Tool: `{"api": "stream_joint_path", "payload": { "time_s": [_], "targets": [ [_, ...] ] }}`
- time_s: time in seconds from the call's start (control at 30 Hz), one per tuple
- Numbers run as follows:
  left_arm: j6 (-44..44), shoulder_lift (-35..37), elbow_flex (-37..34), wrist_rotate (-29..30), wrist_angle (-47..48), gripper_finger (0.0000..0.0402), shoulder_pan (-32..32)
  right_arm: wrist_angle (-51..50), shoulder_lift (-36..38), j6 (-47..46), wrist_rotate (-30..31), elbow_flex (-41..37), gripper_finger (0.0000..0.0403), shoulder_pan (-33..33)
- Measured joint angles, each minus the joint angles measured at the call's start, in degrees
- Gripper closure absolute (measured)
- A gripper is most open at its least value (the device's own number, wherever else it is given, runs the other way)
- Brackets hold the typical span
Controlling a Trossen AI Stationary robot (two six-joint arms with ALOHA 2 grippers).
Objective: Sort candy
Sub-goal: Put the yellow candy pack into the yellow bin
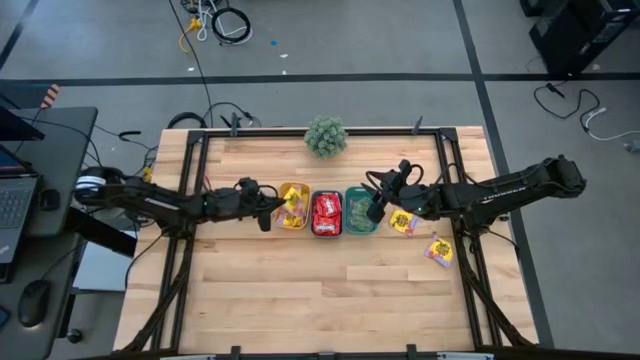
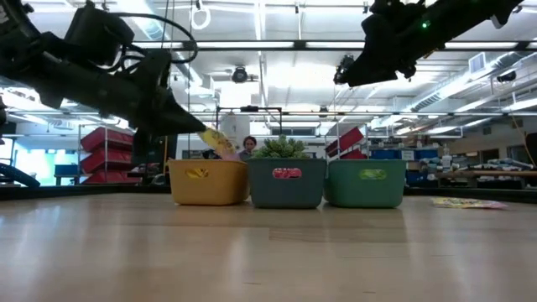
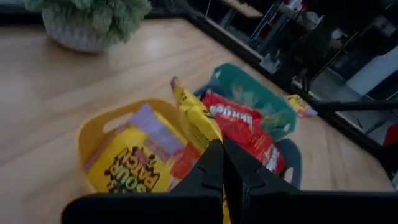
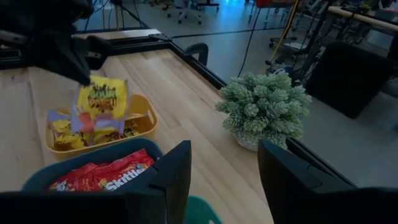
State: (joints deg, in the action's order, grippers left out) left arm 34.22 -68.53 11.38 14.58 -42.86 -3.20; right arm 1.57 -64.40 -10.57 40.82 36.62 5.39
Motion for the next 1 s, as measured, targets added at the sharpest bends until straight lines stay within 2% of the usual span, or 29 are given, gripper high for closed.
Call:
{"api": "stream_joint_path", "payload": {
  "time_s": [0.33, 0.77, 1.0],
  "targets": [
    [0.5, -8.8, 0.0, -0.9, 0.7, 0.0390, 0.7, 0.0, 0.0, 0.0, -0.5, 0.0, 0.0235, -0.3],
    [-8.6, -9.0, 1.9, -2.9, 2.3, 0.0260, 0.7, -0.1, 0.0, 0.0, -1.7, 0.0, 0.0225, -0.3],
    [-11.7, -7.8, 2.5, -2.9, 3.2, 0.0228, 0.7, -0.1, 0.0, 0.0, -1.9, 0.0, 0.0225, -0.3]
  ]
}}
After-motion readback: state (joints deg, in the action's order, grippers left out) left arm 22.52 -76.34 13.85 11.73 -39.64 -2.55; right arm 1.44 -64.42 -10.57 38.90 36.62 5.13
